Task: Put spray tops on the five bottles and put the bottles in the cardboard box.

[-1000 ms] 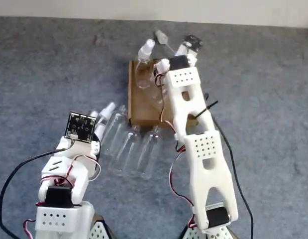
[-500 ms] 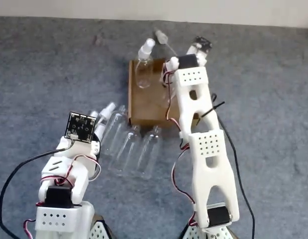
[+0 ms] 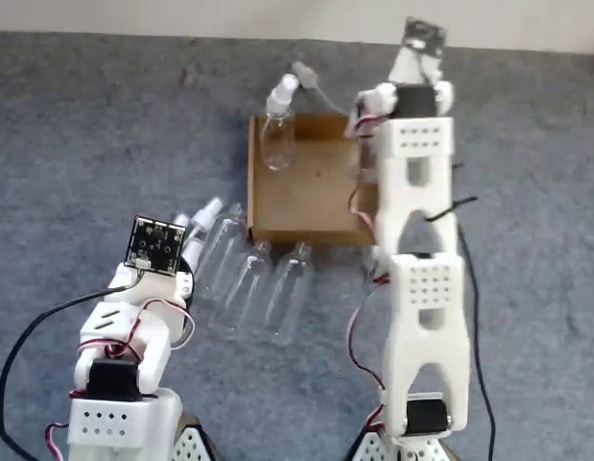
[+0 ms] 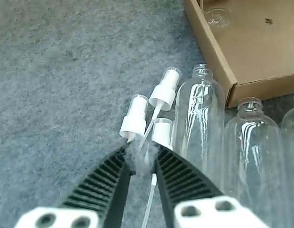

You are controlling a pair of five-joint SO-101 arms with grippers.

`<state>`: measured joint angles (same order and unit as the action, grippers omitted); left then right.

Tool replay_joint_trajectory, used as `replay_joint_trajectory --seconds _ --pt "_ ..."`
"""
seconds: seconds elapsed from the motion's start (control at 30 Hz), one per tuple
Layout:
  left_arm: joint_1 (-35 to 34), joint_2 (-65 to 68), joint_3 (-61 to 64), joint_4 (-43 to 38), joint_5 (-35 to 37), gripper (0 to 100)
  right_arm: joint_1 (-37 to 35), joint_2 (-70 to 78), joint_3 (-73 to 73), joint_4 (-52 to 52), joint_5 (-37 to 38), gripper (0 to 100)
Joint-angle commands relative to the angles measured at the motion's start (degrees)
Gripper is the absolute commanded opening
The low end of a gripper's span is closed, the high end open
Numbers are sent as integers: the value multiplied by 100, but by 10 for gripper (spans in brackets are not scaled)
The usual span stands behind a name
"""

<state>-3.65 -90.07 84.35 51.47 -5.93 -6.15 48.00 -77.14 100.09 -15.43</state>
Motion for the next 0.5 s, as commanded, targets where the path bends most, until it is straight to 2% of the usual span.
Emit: replay_joint_trajectory --seconds 0.0,0.13,0.27,0.37,0.47 --pt "-48 -48 -13 -97 -44 5 497 -1736 1684 127 800 3" --pt "-48 -48 -13 -97 -53 5 857 -3275 4048 127 2242 3" --pt "-48 -48 -4 -97 -53 5 1165 -4365 6237 31 2848 3" --pt "-48 -48 57 -123 -53 5 1226 -4901 7512 -620 3262 3" --pt "-48 -48 57 -123 -53 5 1218 -5174 8822 -1851 3376 3"
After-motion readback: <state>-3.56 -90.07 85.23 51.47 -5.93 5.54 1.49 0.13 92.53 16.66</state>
